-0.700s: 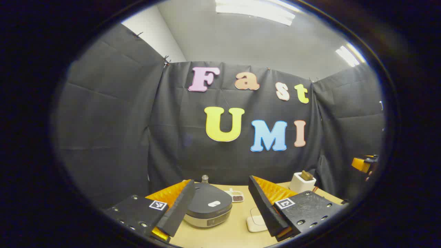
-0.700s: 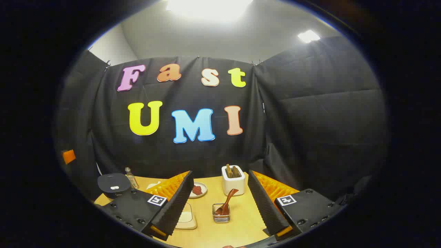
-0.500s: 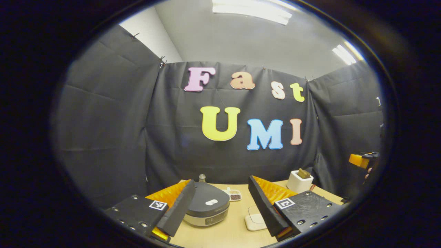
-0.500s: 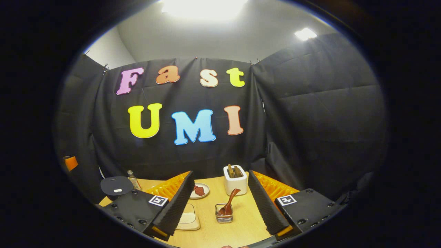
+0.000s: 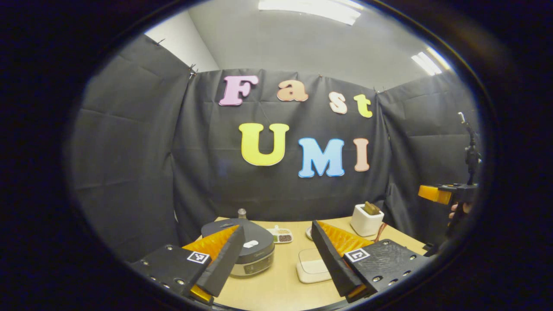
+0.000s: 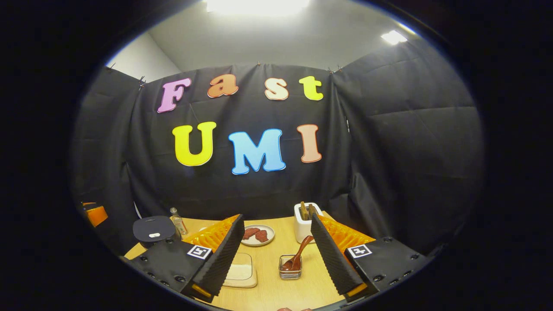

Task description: Close the left gripper, press the button to open the rice cooker; take a wooden spoon from the chopstick holder with the right hand, scoop a spoonful of rice and pour it into the rice cooker, then put the wooden spoon back into the chopstick holder.

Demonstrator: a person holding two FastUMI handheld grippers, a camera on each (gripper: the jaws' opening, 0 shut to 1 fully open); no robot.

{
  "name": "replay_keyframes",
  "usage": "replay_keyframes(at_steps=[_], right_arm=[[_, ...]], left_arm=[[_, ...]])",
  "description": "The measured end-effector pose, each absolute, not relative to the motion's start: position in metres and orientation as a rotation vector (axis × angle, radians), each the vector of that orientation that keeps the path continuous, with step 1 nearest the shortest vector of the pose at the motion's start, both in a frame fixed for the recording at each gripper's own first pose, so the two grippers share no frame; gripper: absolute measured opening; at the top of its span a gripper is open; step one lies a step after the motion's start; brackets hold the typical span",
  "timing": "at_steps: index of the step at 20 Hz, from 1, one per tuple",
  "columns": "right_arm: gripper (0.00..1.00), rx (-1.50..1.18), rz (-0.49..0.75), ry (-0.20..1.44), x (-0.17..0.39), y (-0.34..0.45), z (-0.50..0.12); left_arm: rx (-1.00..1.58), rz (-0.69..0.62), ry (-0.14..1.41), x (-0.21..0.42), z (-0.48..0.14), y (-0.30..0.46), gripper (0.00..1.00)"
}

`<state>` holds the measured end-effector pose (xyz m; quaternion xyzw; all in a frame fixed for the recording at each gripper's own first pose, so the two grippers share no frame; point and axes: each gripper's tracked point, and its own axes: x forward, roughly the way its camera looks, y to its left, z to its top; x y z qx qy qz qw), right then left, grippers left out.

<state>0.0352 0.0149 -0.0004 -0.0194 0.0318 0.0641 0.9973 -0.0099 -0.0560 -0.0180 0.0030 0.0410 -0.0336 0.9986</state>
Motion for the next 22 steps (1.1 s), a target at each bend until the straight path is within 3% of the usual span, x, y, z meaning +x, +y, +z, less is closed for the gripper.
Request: replay_keyframes(at_steps=[9,10,11,14,15,22], right_arm=[[0.98,-0.078,0.187,0.049,0.095,-0.023,0.012],[0.93,-0.083,0.197,0.053,0.101,-0.029,0.008],[0.98,-0.088,0.207,0.062,0.107,-0.033,0.003],[0.98,-0.09,0.249,0.089,0.12,-0.047,-0.008],[0.94,-0.088,0.262,0.095,0.125,-0.052,-0.011],[0.98,-0.017,0.317,0.128,0.148,-0.064,-0.031]], left_arm=[[-0.052,0.01,0.117,0.019,-0.013,-0.104,0.96],[-0.061,0.025,0.118,0.021,-0.012,-0.108,0.99],[-0.068,0.043,0.123,0.023,-0.014,-0.113,0.97],[-0.111,0.118,0.124,0.027,-0.015,-0.123,0.98],[-0.124,0.139,0.121,0.026,-0.013,-0.126,0.96],[-0.116,0.306,0.132,-0.002,0.007,-0.092,0.95]])
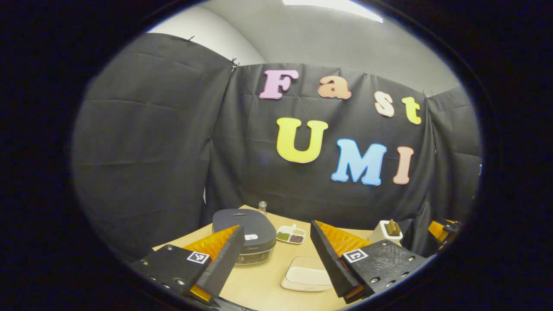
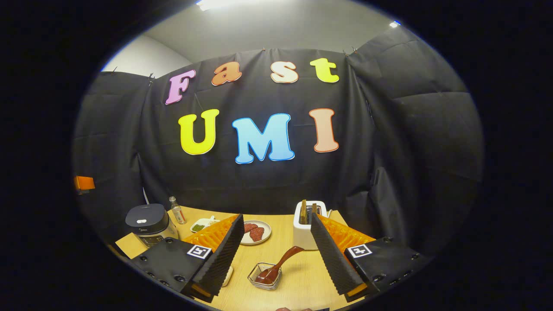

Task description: Close the left gripper, press the button to open the rice cooker; take a wooden spoon from the chopstick holder with the right hand, scoop a spoonful of rice and pour it into the rice cooker, then put the wooden spoon back into the chopstick holder.

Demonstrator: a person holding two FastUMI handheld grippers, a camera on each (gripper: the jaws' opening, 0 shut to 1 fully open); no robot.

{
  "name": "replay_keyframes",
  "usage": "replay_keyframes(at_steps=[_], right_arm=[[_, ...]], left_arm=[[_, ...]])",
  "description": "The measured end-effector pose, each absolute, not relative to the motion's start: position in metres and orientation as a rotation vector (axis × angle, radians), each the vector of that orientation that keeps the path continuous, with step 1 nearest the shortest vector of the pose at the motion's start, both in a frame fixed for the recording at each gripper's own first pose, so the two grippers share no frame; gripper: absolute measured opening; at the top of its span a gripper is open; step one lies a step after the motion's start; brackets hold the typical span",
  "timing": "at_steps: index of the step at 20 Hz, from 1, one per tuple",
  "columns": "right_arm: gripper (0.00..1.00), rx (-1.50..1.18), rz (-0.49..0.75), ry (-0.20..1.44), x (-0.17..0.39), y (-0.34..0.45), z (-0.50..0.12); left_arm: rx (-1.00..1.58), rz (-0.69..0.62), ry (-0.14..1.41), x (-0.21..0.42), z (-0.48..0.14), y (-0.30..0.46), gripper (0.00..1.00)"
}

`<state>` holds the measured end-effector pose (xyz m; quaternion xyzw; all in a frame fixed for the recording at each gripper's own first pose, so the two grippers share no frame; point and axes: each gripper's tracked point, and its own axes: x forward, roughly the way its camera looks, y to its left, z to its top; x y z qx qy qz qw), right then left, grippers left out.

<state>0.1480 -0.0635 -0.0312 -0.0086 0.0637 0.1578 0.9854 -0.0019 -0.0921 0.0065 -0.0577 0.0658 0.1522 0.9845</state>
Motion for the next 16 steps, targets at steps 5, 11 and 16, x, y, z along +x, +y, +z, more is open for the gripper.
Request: replay_keyframes(at_steps=[5,11,16], right_arm=[[0.98,0.034,0.309,0.185,0.141,-0.058,-0.054],[0.93,0.092,0.271,0.21,0.133,-0.043,-0.057],[0.98,0.099,0.178,0.21,0.119,-0.02,-0.058]], left_arm=[[-0.17,0.349,0.132,-0.003,0.015,-0.043,0.69],[-0.234,0.222,0.186,0.033,0.008,-0.01,0.35],[-0.135,0.159,0.26,0.064,-0.007,0.02,0.11]])
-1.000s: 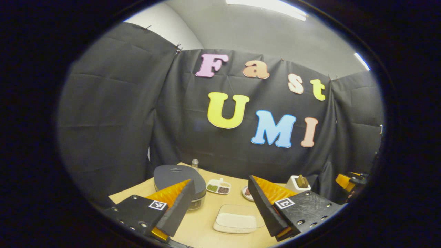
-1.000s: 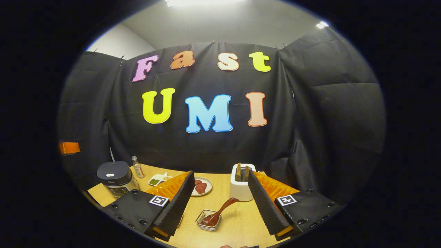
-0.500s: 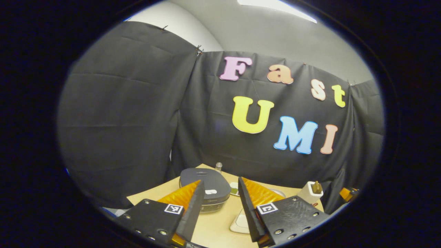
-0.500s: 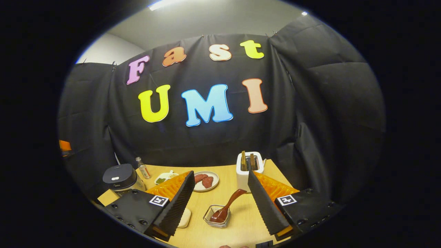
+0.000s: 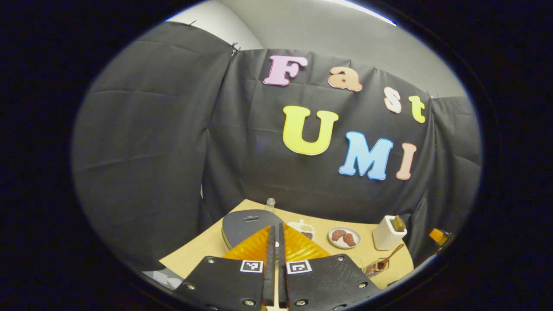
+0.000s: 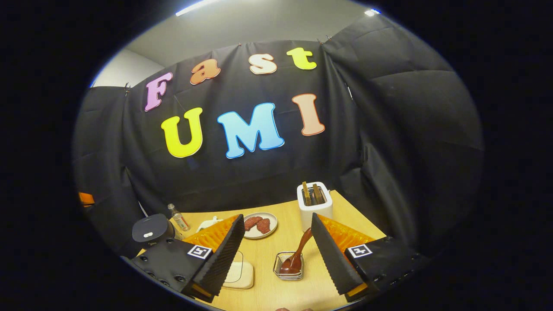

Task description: Close the left gripper, press the button to open the rice cooker; take a wooden spoon from the chopstick holder with the right hand, scoop a spoonful of rice and pour it into the rice cooker, then put the wooden spoon back into the chopstick holder.

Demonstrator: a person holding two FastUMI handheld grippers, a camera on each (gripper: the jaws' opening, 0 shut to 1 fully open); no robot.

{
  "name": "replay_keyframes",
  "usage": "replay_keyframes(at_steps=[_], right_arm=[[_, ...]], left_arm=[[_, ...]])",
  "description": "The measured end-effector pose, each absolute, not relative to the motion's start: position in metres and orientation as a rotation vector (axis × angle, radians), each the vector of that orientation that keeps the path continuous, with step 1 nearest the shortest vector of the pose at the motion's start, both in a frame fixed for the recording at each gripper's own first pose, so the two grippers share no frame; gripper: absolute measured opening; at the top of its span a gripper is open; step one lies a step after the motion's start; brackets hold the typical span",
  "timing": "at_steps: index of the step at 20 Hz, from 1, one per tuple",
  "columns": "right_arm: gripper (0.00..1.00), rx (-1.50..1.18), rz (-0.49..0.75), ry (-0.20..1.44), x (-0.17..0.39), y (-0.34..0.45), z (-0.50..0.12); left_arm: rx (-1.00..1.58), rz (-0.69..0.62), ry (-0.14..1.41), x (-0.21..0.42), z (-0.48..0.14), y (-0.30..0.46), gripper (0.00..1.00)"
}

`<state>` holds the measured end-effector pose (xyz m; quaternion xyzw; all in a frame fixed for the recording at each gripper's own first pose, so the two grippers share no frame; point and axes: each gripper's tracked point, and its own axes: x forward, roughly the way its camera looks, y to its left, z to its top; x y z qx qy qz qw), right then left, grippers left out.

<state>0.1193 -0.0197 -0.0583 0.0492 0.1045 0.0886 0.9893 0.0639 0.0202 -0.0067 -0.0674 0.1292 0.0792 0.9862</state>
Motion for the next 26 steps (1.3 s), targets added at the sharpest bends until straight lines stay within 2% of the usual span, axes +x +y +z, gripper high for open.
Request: replay_keyframes(at_steps=[1,2,4,7,14,19,26], right_arm=[[0.98,0.088,0.164,0.207,0.117,-0.015,-0.057],[0.98,0.074,0.151,0.202,0.114,-0.01,-0.058],[0.98,0.047,0.124,0.187,0.109,-0.004,-0.054],[0.98,0.028,0.077,0.179,0.103,0.003,-0.053],[0.98,0.0,-0.023,0.171,0.078,0.018,-0.058],[0.98,-0.002,-0.068,0.215,0.057,0.026,-0.074],[0.98,-0.002,-0.089,0.251,0.038,0.042,-0.087]], left_arm=[[-0.143,0.13,0.262,0.072,-0.012,0.021,0.05],[-0.143,0.11,0.263,0.075,-0.013,0.025,0.05],[-0.141,0.043,0.274,0.097,-0.015,0.027,0.0],[-0.118,-0.017,0.294,0.131,-0.028,0.035,0.0],[-0.134,-0.148,0.545,0.189,-0.121,0.04,0.01],[-0.046,-0.216,0.7,0.212,-0.193,0.04,0.01],[-0.037,-0.264,0.787,0.23,-0.239,0.034,0.01]])
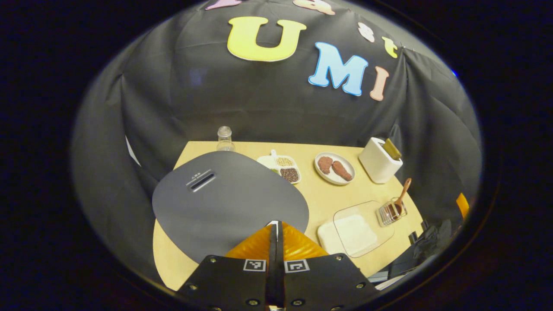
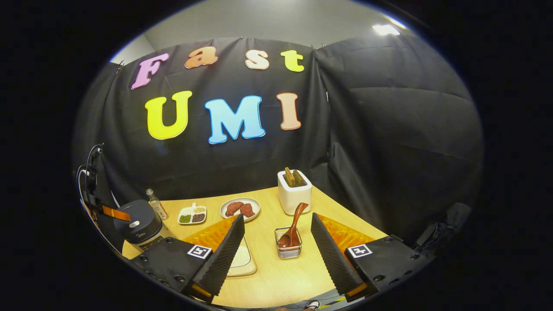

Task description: Close the left gripper, press the button to open the rice cooker; take a wooden spoon from the chopstick holder with the right hand, scoop a spoonful of rice and pour it into the rice cooker, then put the wooden spoon back into the chopstick holder.

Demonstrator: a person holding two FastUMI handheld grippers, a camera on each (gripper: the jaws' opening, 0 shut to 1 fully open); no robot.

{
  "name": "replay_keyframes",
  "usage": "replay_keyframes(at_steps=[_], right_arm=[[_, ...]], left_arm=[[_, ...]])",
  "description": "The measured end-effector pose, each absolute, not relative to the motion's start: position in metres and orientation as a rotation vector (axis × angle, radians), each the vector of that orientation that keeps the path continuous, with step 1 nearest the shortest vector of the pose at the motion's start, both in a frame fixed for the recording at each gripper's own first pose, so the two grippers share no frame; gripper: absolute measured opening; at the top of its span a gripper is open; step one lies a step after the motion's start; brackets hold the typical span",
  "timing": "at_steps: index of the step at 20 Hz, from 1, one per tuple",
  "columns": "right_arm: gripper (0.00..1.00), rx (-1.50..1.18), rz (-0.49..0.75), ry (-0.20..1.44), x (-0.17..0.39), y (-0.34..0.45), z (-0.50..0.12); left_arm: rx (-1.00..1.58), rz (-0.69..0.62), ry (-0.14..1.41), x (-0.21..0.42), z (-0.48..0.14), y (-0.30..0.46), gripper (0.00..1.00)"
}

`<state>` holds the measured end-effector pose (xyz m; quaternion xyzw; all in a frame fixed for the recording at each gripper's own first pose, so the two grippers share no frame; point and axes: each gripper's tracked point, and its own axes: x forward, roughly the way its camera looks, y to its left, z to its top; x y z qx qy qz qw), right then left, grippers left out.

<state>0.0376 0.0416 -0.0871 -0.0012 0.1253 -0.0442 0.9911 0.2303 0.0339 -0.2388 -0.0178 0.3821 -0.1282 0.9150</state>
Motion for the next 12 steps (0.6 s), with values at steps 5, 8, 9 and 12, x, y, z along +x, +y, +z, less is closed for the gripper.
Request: replay_keyframes(at_steps=[5,8,9,12], right_arm=[[0.98,0.006,-0.106,0.262,0.035,0.046,-0.094],[0.93,0.021,-0.123,0.272,0.036,0.046,-0.098],[0.93,0.027,-0.125,0.276,0.036,0.048,-0.099],[0.98,0.034,-0.13,0.288,0.037,0.05,-0.106]], left_arm=[[-0.013,-0.278,0.81,0.233,-0.251,0.036,0.0],[-0.009,-0.295,0.819,0.233,-0.256,0.036,0.01],[-0.01,-0.299,0.828,0.23,-0.258,0.037,0.01],[-0.021,-0.305,0.844,0.226,-0.263,0.04,0.01]])
